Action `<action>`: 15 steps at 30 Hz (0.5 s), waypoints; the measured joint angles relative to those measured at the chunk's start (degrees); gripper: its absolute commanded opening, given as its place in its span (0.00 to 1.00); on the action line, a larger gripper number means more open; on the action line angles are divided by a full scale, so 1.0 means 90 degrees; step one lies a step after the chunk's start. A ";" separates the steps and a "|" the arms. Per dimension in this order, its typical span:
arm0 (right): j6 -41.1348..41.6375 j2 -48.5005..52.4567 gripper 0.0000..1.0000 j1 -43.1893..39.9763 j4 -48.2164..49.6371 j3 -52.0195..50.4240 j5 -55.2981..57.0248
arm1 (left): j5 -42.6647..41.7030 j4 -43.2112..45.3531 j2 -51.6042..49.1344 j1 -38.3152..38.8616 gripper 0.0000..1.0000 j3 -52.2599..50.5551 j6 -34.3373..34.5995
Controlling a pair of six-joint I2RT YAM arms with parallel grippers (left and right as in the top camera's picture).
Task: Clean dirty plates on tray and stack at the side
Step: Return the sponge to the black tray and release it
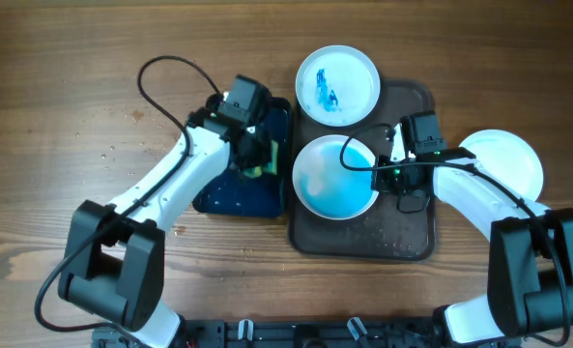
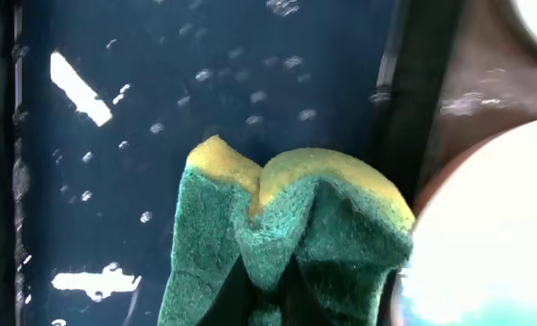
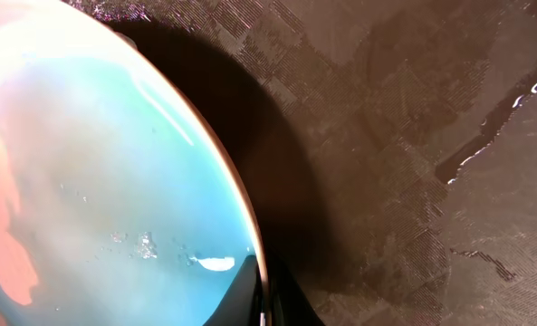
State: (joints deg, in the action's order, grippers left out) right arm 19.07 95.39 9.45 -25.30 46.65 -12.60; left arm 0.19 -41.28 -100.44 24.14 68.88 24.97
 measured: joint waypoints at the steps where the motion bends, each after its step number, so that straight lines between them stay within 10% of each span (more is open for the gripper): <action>1: -0.0002 0.0000 0.04 0.0000 0.0002 0.0000 0.0000 | 0.0172 0.0053 0.0000 0.0000 0.04 -0.0187 0.0129; 11: -0.0393 -0.0180 0.04 0.0000 -0.0670 0.0119 0.0153 | -0.0138 0.0107 0.0078 -0.0345 0.98 -0.0743 0.0702; 15: -0.0590 -0.0801 0.04 0.0000 -0.1763 0.0682 0.0364 | -0.0301 -0.0267 0.0731 -0.0539 1.00 -0.0440 0.0639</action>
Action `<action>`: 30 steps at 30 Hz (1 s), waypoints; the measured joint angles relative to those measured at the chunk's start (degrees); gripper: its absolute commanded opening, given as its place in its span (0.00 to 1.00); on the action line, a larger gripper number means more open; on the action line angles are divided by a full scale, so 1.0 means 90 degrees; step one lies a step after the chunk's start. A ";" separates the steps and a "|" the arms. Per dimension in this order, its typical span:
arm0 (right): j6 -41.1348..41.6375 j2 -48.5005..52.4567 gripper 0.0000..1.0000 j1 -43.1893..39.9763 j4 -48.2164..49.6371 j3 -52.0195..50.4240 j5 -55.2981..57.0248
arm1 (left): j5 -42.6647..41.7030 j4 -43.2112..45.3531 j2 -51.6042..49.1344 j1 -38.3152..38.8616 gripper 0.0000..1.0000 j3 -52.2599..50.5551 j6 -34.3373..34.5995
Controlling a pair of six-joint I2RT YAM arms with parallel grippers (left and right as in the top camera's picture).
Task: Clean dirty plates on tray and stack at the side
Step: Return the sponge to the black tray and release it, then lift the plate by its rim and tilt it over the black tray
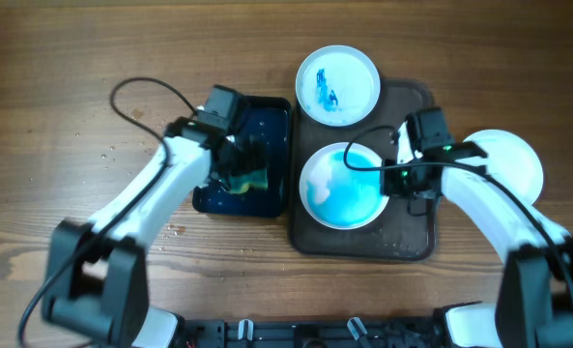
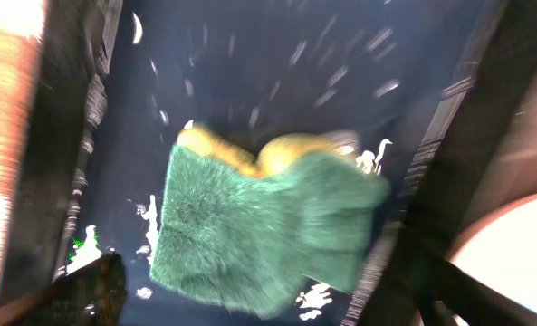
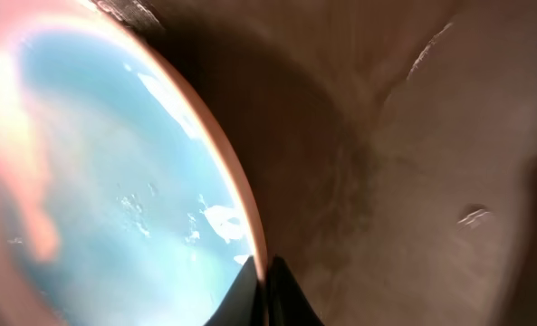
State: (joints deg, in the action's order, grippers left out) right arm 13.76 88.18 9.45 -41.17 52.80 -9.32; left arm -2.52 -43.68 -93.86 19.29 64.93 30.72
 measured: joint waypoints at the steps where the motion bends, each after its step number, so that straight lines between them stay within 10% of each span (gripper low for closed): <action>1: -0.0046 -0.0221 0.04 0.0000 -0.0151 0.0340 0.0058 | -0.0044 -0.0007 0.0345 -0.0092 1.00 0.0114 0.0000; 11: -0.0143 -0.0359 0.04 0.1052 0.1175 0.1569 0.0731 | -0.0046 -0.0529 0.2579 -0.0605 1.00 0.0311 0.0000; 30: -0.2943 0.0561 0.04 0.4673 0.4736 0.1605 0.7070 | -0.0046 -0.1554 0.2669 -0.0605 1.00 0.0313 0.0000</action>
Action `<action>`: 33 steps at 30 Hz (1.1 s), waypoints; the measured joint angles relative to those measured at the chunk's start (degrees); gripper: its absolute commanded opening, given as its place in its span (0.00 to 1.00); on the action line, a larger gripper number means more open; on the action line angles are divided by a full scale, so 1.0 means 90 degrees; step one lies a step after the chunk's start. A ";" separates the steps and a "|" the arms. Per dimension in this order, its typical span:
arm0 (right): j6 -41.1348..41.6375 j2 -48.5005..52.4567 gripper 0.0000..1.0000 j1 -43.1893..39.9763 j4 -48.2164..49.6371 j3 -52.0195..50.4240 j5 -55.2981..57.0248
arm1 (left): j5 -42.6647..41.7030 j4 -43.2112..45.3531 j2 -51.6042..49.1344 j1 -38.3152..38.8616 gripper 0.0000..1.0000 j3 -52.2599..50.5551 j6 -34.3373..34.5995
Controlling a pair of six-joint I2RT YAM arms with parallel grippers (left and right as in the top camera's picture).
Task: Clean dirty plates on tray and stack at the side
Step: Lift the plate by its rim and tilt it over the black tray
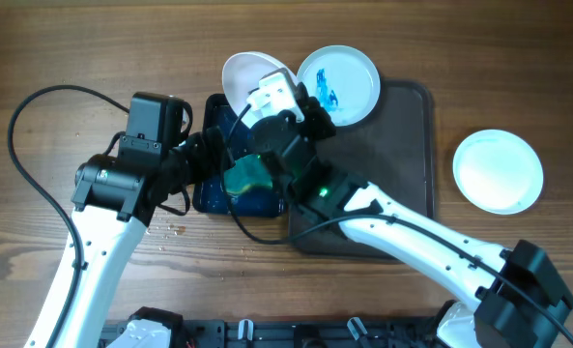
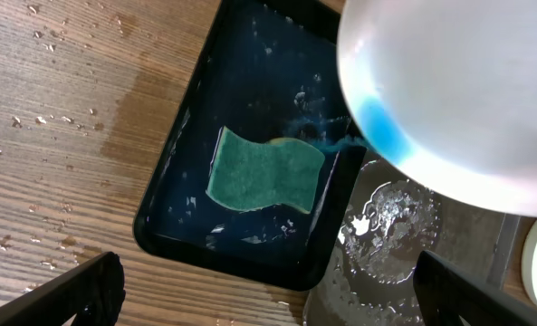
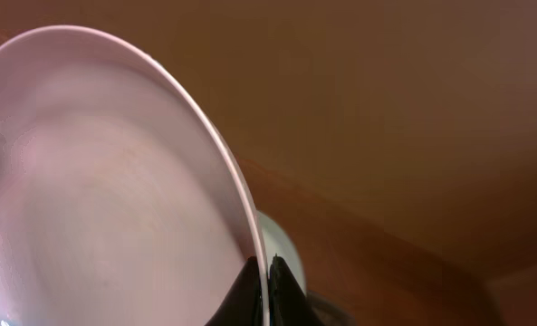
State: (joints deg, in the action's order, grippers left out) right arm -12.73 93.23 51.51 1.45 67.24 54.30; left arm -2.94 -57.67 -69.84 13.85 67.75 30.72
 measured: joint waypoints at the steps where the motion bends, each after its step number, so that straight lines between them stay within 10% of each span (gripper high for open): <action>1: -0.0182 0.0000 0.04 0.0063 0.0092 0.0000 0.0138 | 0.0000 -0.0002 0.0000 0.0000 1.00 0.0000 0.0000; 33: -0.0911 0.0000 0.04 0.0148 0.0260 0.0000 0.0639 | 0.0000 -0.0002 0.0000 0.0000 1.00 0.0000 0.0000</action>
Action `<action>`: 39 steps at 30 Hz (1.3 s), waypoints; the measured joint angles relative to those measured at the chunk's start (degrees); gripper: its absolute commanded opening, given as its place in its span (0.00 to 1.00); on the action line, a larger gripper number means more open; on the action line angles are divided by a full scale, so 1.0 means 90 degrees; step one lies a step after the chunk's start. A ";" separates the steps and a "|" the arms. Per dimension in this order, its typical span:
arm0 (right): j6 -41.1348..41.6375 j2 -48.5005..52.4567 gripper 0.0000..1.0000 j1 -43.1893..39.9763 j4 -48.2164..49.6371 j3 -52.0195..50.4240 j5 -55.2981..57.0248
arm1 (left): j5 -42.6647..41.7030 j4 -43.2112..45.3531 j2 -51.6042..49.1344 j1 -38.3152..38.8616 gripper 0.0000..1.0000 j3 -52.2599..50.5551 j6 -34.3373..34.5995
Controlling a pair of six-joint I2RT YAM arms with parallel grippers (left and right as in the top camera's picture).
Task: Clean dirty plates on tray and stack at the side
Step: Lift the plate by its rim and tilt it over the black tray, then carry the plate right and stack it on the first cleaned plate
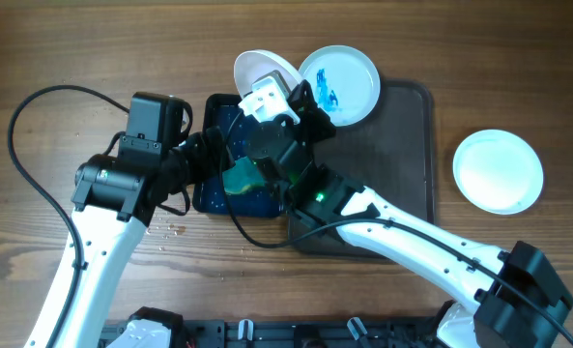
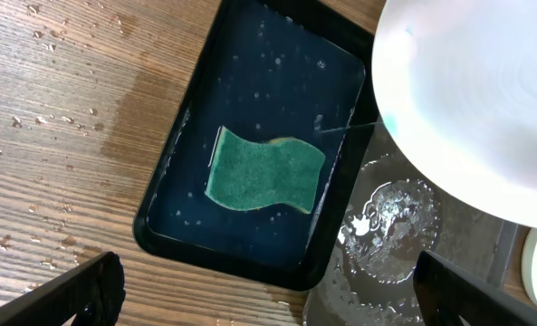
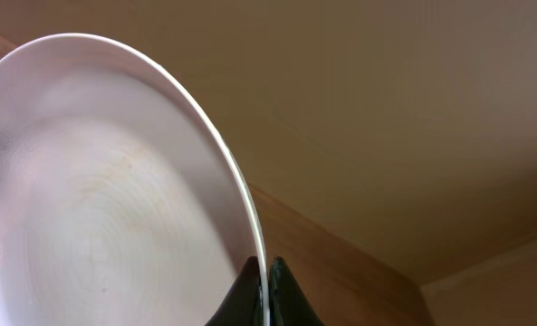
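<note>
My right gripper [image 3: 263, 292] is shut on the rim of a white plate [image 3: 105, 199], which is held tilted on edge above the dark blue basin [image 2: 191, 154]. A thin blue trickle runs from the plate [image 2: 472, 100] into the basin. The green and yellow sponge [image 2: 263, 170] lies loose in the basin water. High above the basin, my left gripper [image 2: 268, 294] is open and holds nothing. Another plate [image 1: 337, 84], smeared blue, sits at the back of the brown tray [image 1: 407, 217]. A clean white plate [image 1: 500, 171] rests on the table to the right.
Water drops and a wet patch mark the wood [image 2: 78, 109] left of the basin. Puddles lie on the tray [image 2: 386, 213] beside the basin. My right arm [image 1: 402, 227] reaches across the tray from the lower right.
The held plate has shifted slightly right and the blue pool on it has drained to a thin trickle. My left arm and the sponge have not moved.
First my left gripper was shut on the sponge in the basin, and my right was shut on the rim of a blue-stained plate on the tray. Then the sponge lay released. Later the plate hung tilted over the basin, shedding blue water, now almost drained.
</note>
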State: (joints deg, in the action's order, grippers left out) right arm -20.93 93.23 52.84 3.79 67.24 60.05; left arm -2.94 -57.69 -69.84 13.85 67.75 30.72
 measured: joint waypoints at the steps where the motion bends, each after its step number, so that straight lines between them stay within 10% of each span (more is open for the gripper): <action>1: 0.0000 0.0000 0.04 0.0000 0.0000 0.0000 0.0000 | 0.0000 0.0000 0.0000 0.0000 1.00 0.0000 0.0000; 24: 0.0029 0.0000 0.04 -0.0002 0.0155 0.0000 -0.0002 | 0.0000 0.0000 0.0000 0.0000 1.00 0.0000 0.0000; 39: 0.4796 -0.0211 0.04 -0.2329 -0.2878 0.0039 -0.5032 | 0.0000 0.0000 0.0000 0.0000 1.00 0.0000 0.0000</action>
State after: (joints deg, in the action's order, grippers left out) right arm 22.24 91.33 31.88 -22.11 67.59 14.76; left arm -2.94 -57.69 -69.84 13.85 67.75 30.72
